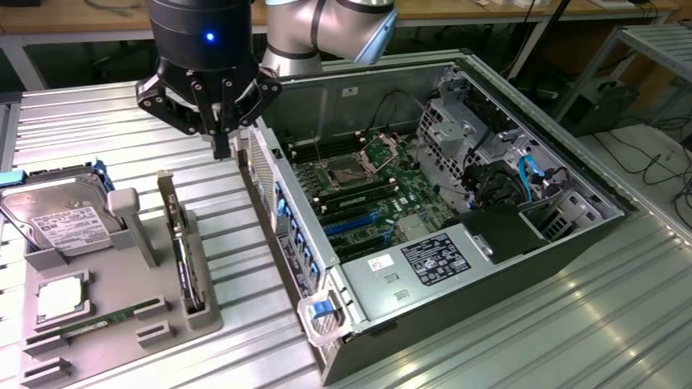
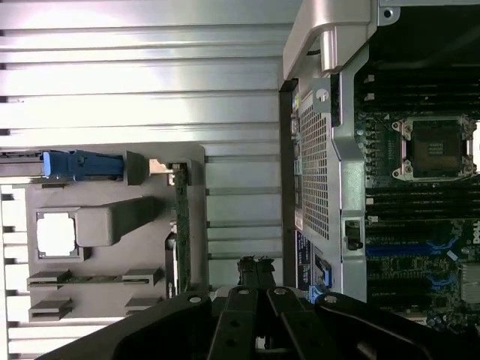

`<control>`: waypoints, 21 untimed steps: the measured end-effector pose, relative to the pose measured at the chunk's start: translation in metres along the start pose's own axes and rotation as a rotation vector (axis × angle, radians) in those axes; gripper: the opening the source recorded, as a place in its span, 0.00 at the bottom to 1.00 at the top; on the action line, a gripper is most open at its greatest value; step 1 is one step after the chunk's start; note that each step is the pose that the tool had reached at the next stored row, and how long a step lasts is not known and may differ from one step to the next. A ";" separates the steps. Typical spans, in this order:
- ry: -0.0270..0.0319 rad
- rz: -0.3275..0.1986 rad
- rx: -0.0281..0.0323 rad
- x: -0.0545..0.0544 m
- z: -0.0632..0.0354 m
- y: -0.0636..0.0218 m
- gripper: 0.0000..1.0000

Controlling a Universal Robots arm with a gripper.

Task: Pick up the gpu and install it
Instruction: 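Reach for the gpu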

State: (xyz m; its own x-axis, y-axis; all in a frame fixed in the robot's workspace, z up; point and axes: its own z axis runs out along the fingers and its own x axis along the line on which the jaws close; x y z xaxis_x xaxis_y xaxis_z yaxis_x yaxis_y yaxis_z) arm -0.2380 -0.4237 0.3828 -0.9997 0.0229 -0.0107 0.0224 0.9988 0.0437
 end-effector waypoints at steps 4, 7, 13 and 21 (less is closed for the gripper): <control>0.0002 -0.005 -0.0001 0.005 0.0001 -0.0022 0.11; 0.0003 -0.010 -0.0002 0.011 0.0002 -0.0042 0.11; 0.0008 -0.018 -0.0002 0.021 0.0003 -0.0079 0.11; 0.0012 -0.029 -0.0004 0.034 0.0007 -0.0129 0.11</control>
State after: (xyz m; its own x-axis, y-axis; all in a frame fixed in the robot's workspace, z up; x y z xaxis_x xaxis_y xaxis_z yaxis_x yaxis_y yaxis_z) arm -0.2727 -0.4358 0.3812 -0.9999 -0.0061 -0.0108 -0.0065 0.9990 0.0437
